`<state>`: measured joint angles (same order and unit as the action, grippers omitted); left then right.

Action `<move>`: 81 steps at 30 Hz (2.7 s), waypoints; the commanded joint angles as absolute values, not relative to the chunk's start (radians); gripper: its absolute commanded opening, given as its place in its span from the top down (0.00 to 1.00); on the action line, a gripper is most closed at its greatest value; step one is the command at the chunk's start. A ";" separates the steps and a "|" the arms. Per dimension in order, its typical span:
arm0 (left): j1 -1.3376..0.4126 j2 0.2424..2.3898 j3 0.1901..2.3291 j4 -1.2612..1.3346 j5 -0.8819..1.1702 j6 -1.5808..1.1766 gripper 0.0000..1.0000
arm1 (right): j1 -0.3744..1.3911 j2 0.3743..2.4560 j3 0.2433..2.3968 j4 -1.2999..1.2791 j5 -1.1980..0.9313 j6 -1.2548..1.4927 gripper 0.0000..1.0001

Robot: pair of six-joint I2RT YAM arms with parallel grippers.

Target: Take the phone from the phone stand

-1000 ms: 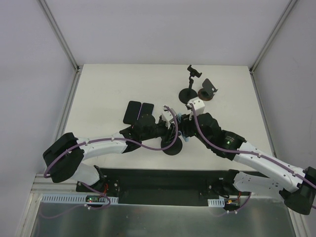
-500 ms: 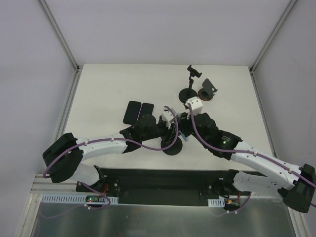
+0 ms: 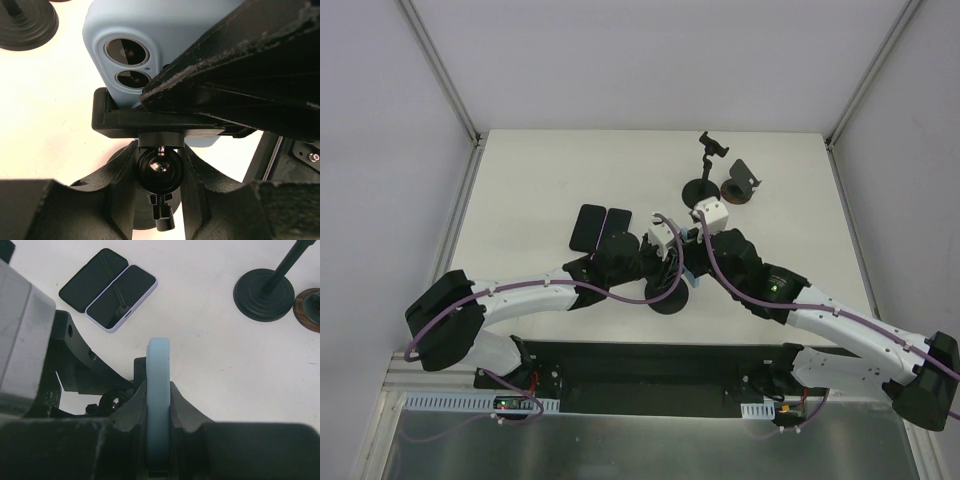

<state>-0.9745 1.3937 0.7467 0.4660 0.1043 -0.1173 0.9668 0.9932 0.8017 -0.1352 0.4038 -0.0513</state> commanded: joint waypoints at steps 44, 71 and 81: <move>-0.861 1.292 0.618 0.230 -0.201 -0.466 1.00 | 1.031 0.703 0.810 -0.350 0.658 0.086 0.99; -0.779 1.276 0.699 0.178 -0.356 -0.327 1.00 | 1.058 0.888 0.923 -0.492 0.336 -0.239 0.99; -0.698 1.301 0.746 0.187 -0.307 -0.296 1.00 | 1.062 0.845 0.922 -0.729 0.417 -0.175 0.99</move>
<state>-0.8970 1.2831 0.7437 0.2996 0.0929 -0.3462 1.0443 0.9531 0.8925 -0.3103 0.3763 -0.1272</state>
